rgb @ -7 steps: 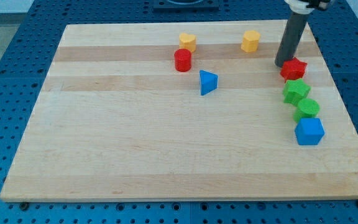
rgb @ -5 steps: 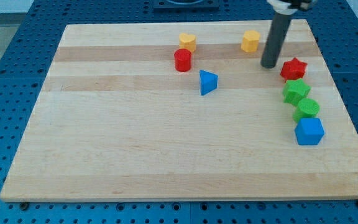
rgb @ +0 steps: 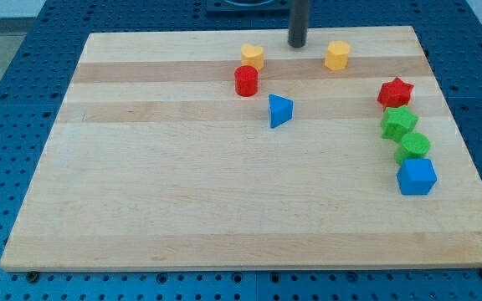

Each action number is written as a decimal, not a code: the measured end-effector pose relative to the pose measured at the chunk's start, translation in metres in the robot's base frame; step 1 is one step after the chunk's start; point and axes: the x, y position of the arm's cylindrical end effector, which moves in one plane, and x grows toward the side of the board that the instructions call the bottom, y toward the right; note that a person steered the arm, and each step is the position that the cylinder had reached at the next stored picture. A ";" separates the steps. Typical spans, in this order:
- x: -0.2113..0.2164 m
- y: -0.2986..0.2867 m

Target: Move the yellow hexagon into the red star

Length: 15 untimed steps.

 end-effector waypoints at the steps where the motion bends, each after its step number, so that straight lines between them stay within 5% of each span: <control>1: 0.000 0.046; 5: -0.016 0.081; 6: -0.024 0.030; 8: -0.023 0.017; 15: 0.047 0.074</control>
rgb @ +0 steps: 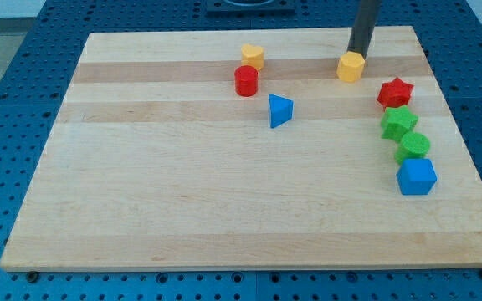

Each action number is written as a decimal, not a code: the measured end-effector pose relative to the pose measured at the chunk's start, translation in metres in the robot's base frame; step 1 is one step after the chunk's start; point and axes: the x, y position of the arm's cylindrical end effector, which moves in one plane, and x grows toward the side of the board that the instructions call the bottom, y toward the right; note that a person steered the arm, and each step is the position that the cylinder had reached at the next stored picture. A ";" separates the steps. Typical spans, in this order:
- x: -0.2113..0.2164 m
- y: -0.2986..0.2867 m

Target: Move the yellow hexagon into the red star

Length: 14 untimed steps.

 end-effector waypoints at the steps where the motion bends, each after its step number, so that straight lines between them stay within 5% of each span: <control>1: 0.000 0.002; 14: 0.035 -0.057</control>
